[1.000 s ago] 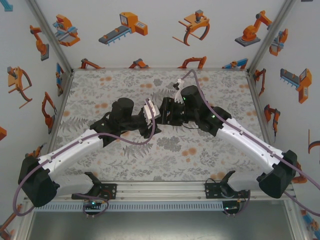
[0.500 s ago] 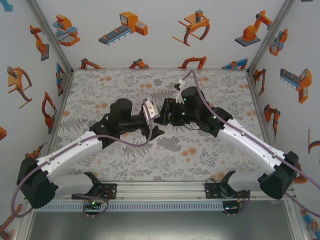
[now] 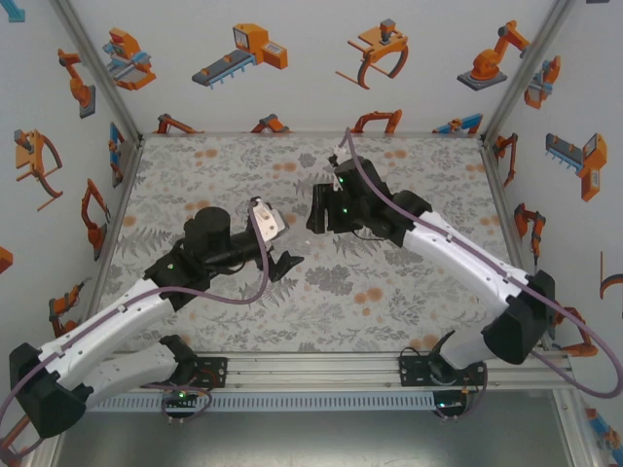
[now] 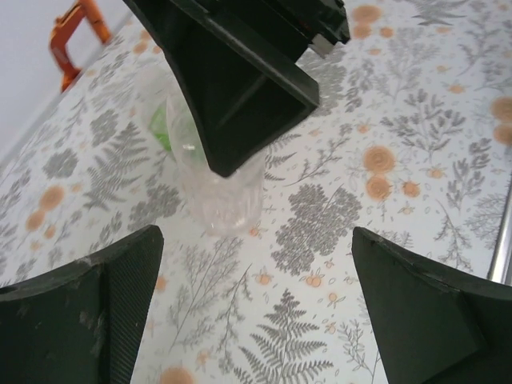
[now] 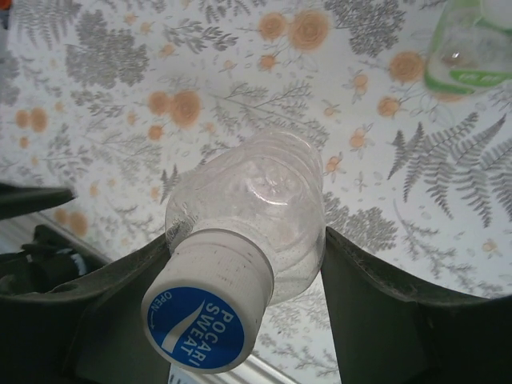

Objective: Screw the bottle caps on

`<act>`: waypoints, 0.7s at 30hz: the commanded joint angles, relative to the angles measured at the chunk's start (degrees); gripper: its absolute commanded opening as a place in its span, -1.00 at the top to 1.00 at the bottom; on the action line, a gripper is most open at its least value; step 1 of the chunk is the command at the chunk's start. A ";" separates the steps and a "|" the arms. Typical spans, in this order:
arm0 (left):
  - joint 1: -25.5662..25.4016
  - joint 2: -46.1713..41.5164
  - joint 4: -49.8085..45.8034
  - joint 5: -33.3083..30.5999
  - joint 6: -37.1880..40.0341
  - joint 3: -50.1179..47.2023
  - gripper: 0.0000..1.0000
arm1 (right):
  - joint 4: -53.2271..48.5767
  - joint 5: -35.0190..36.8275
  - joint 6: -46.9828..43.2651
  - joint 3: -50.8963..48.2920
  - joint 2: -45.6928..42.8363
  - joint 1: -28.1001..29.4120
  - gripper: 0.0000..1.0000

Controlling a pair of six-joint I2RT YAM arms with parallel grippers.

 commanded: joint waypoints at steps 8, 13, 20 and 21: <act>0.64 -12.47 -7.65 -14.09 -7.21 -6.01 -0.85 | -2.67 3.04 -8.64 16.92 18.31 -2.85 0.42; 0.77 -15.88 -8.92 -15.99 -9.31 -8.39 -0.85 | -3.80 2.03 -9.36 23.46 26.36 -4.08 0.41; 0.91 -17.79 -9.15 -16.86 -10.72 -9.87 -0.86 | -2.45 3.45 -10.85 27.15 33.24 -4.17 0.37; 0.91 -17.84 -9.07 -16.83 -10.76 -10.00 -0.86 | -2.27 3.39 -10.85 27.30 33.94 -4.32 0.35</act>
